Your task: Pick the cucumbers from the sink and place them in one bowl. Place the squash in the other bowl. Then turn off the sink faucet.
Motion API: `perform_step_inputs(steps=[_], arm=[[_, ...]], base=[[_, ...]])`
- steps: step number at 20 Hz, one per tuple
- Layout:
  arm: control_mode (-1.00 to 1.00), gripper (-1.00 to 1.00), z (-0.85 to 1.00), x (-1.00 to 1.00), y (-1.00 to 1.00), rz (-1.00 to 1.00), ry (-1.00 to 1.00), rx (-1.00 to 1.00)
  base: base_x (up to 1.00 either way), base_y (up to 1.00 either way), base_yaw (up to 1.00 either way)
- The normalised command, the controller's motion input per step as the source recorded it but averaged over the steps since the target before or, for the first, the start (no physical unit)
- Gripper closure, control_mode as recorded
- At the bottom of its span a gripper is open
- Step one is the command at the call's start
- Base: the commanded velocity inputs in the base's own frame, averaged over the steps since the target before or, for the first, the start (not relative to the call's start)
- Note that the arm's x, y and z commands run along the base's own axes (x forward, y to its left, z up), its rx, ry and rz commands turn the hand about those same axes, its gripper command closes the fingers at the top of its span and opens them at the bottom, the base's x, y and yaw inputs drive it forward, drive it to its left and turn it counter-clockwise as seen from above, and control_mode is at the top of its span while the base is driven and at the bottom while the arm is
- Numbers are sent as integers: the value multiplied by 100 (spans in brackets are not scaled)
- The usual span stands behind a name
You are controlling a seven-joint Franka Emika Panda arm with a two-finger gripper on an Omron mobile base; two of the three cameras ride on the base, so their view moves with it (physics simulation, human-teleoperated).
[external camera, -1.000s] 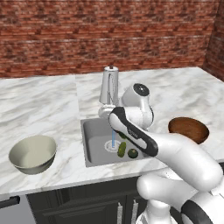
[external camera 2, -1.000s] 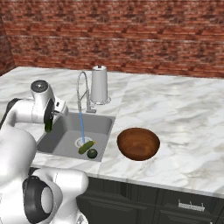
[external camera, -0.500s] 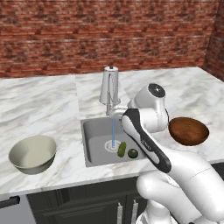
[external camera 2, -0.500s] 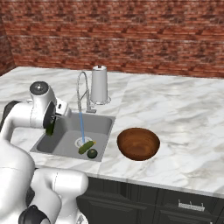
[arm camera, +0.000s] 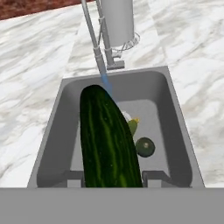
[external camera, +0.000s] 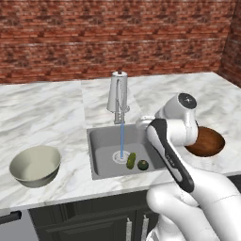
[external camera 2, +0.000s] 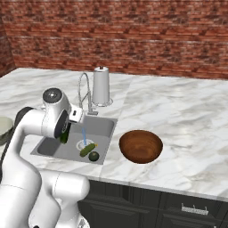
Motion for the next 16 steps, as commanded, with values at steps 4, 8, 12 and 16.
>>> perform_step_inputs(steps=[4,8,12,16], arm=[[-100,100,0,0,-66,-3,0,-3],[-100,100,0,0,-66,-2,0,-3],[-100,100,0,0,-64,-1,0,-3],[-100,100,0,0,-61,-2,0,-3]], base=[[0,0,0],[0,0,0],[0,0,0],[0,0,0]])
